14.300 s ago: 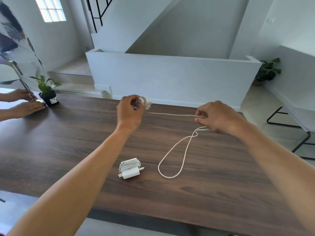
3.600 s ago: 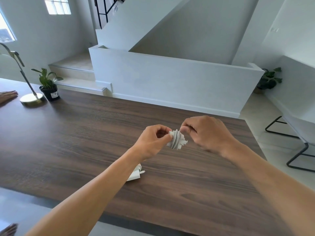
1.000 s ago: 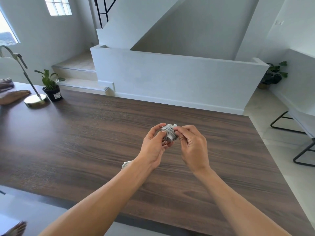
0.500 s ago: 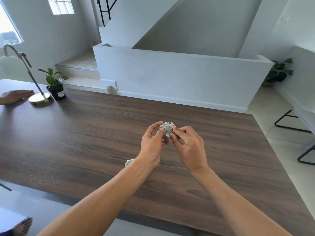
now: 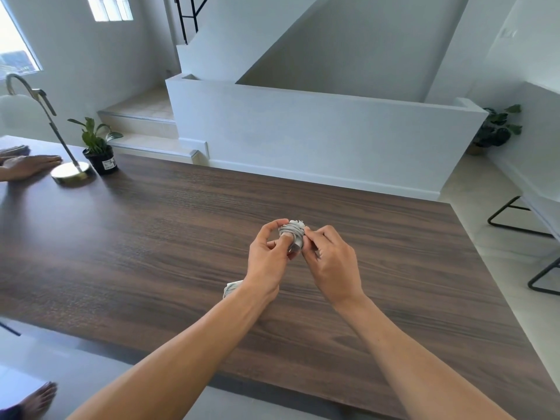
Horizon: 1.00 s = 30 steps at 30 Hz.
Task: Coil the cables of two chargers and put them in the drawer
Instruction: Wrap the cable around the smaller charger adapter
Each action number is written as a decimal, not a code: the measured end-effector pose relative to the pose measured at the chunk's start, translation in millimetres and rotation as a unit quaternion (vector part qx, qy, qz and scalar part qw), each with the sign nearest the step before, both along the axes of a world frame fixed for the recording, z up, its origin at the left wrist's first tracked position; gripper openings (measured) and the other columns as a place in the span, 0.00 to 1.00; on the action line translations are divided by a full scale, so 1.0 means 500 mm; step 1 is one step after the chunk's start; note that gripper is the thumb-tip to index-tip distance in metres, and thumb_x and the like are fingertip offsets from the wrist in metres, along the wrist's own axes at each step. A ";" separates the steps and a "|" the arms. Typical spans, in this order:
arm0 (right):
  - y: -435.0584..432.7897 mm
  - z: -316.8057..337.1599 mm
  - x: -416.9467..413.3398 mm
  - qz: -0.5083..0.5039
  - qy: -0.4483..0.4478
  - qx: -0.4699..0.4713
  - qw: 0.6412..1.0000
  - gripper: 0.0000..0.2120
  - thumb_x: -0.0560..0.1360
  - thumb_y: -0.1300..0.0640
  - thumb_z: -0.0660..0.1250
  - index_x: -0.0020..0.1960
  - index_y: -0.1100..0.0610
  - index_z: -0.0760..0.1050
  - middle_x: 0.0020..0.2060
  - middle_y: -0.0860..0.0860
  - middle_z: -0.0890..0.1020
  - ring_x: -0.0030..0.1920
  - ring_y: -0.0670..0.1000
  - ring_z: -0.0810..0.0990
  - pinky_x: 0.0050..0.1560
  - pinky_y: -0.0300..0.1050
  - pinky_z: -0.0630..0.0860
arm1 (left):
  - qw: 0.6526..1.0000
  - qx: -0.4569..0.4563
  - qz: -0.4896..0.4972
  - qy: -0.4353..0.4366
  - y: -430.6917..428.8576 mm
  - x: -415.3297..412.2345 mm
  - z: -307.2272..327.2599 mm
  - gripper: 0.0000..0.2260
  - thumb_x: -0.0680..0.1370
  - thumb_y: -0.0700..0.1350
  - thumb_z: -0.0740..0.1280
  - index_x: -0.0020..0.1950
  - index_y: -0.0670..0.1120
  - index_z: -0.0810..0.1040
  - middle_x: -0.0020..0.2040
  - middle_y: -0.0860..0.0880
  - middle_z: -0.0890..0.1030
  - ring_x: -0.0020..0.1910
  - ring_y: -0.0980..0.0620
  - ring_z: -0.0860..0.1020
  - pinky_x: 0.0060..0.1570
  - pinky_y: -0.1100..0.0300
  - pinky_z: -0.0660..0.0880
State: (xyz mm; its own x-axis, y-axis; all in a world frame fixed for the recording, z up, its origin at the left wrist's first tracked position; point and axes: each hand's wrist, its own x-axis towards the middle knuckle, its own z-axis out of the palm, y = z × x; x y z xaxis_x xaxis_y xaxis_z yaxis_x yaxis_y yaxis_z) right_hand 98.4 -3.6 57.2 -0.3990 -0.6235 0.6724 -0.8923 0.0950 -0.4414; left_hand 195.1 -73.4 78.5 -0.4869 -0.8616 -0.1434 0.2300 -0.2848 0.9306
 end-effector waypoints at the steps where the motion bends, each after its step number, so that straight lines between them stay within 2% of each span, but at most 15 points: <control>1: -0.003 -0.001 -0.002 -0.011 0.013 0.000 1.000 0.12 0.78 0.56 0.63 0.53 0.62 0.81 0.40 0.50 0.79 0.33 0.49 0.78 0.30 0.46 0.76 | 1.000 -0.005 -0.002 -0.003 0.001 0.000 -0.002 0.11 0.77 0.35 0.65 0.56 0.47 0.78 0.35 0.46 0.83 0.34 0.53 0.78 0.47 0.55 0.79; 5: -0.009 -0.010 0.004 -0.022 0.064 -0.008 0.998 0.12 0.77 0.56 0.64 0.52 0.62 0.81 0.39 0.50 0.80 0.34 0.49 0.79 0.29 0.44 0.76 | 1.000 -0.004 0.007 0.000 -0.007 0.002 -0.007 0.11 0.77 0.34 0.65 0.56 0.46 0.78 0.32 0.47 0.82 0.33 0.52 0.77 0.43 0.56 0.78; 7: -0.009 -0.016 0.005 -0.008 0.055 -0.013 0.998 0.12 0.77 0.56 0.64 0.54 0.62 0.81 0.41 0.50 0.80 0.35 0.49 0.79 0.30 0.43 0.77 | 1.000 -0.001 0.009 0.003 -0.010 0.005 -0.009 0.11 0.77 0.34 0.65 0.55 0.46 0.78 0.32 0.47 0.82 0.33 0.51 0.77 0.43 0.55 0.77; 12: -0.017 -0.020 -0.003 -0.005 0.039 -0.012 0.999 0.13 0.77 0.56 0.63 0.54 0.62 0.81 0.41 0.50 0.79 0.35 0.48 0.78 0.29 0.43 0.76 | 1.000 0.015 -0.012 0.005 -0.018 0.005 -0.017 0.11 0.76 0.35 0.66 0.55 0.47 0.78 0.38 0.43 0.84 0.39 0.47 0.78 0.48 0.51 0.77; 17: -0.017 -0.023 -0.009 -0.047 0.074 -0.003 0.996 0.11 0.76 0.58 0.61 0.48 0.60 0.82 0.38 0.49 0.79 0.34 0.48 0.79 0.27 0.41 0.75 | 0.999 0.039 -0.027 0.009 -0.010 0.002 -0.025 0.11 0.76 0.34 0.67 0.57 0.44 0.77 0.44 0.40 0.84 0.37 0.49 0.78 0.46 0.54 0.79; 21: -0.011 -0.032 -0.009 -0.054 0.059 0.015 0.997 0.12 0.76 0.56 0.60 0.47 0.59 0.81 0.39 0.49 0.80 0.34 0.48 0.79 0.28 0.42 0.75 | 0.997 0.053 -0.037 0.029 -0.008 0.004 -0.038 0.10 0.76 0.33 0.67 0.56 0.42 0.77 0.46 0.41 0.83 0.38 0.49 0.80 0.45 0.54 0.78; 26: -0.010 -0.022 -0.006 -0.050 0.018 0.014 0.998 0.11 0.76 0.57 0.60 0.48 0.58 0.81 0.42 0.48 0.81 0.38 0.46 0.79 0.34 0.37 0.73 | 0.997 0.043 -0.034 0.053 -0.007 0.001 -0.040 0.09 0.77 0.33 0.66 0.54 0.43 0.77 0.47 0.42 0.84 0.44 0.47 0.81 0.49 0.50 0.78; 30: -0.013 -0.013 -0.006 -0.030 -0.048 -0.012 0.998 0.07 0.77 0.63 0.64 0.50 0.60 0.80 0.45 0.49 0.80 0.41 0.48 0.79 0.38 0.42 0.77 | 0.998 0.017 -0.034 0.057 -0.011 -0.003 -0.033 0.09 0.77 0.33 0.66 0.53 0.44 0.78 0.49 0.42 0.84 0.48 0.46 0.81 0.55 0.44 0.77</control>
State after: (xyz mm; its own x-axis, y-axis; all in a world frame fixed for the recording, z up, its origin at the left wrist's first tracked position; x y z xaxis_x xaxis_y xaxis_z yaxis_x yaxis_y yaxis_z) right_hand 95.3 -10.2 50.7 -0.4980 -0.5808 0.6439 -0.8392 0.1357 -0.5266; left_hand 193.8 -79.1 62.1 -0.5594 -0.8212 -0.1129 0.3122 -0.3349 0.8890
